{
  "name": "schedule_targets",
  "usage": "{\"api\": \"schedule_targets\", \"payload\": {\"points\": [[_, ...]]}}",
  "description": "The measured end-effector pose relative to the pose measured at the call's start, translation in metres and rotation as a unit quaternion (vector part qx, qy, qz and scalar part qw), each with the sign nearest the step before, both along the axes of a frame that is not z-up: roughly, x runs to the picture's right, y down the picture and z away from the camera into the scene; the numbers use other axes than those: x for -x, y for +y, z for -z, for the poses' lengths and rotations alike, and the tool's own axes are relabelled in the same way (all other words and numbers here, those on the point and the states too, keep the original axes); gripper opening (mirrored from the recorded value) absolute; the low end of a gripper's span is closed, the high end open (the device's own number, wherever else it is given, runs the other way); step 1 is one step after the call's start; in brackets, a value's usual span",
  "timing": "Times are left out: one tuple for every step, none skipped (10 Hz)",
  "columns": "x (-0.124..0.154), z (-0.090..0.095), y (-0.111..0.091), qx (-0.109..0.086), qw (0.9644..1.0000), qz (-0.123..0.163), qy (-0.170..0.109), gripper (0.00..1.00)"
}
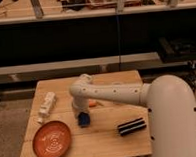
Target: Wipe the white sponge on the table
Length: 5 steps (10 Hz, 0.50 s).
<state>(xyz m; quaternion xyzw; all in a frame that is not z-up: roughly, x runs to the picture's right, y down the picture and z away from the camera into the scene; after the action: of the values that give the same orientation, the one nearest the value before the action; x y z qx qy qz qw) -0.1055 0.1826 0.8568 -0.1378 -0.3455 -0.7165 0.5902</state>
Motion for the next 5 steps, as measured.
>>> {"api": "schedule_targets", "payload": {"points": [[-0.014,-0.003,0.000,0.000,0.9999,-0.012,0.005,0.00],[-0.036,-0.003,0.001,-0.002,0.9995,-0.029,0.012,0.00],[-0.058,-0.001,0.003,-0.004,0.9991,-0.035,0.023,0.00],[-0.077,0.003,0.006,-0.007,0.9984,-0.044,0.035,0.00],[-0.092,0.008,0.014,-0.009,0.9976,-0.048,0.049,0.00]]}}
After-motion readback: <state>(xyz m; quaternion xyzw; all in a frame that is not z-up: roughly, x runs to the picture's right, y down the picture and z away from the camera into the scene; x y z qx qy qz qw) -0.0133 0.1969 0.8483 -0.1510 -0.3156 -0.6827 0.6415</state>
